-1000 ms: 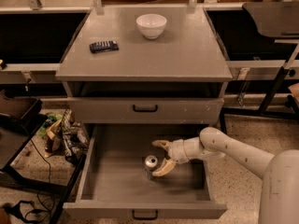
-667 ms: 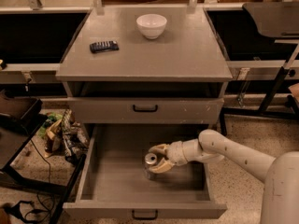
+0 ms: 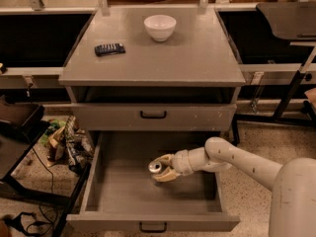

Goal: Pick redbull can from middle drawer and place on counter

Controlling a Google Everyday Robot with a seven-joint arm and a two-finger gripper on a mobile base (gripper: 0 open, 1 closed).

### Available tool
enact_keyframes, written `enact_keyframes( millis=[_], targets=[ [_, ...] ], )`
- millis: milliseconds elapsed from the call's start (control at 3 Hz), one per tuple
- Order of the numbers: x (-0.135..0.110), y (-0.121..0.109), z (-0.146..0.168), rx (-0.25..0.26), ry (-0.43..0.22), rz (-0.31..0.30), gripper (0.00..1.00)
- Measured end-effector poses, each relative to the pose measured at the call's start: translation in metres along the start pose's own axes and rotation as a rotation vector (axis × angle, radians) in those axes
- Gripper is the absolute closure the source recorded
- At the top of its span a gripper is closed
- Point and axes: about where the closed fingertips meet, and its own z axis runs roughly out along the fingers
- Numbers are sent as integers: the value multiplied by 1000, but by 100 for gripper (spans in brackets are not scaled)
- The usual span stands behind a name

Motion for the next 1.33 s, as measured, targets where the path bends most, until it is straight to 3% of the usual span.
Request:
enact_keyframes(
  millis=[333, 667, 1333],
  targets=[
    [-1, 0, 0, 1, 0, 0, 100],
    [-41, -2, -23, 35, -17, 15, 100],
    [-207, 6, -106, 30, -16, 68, 100]
  ],
)
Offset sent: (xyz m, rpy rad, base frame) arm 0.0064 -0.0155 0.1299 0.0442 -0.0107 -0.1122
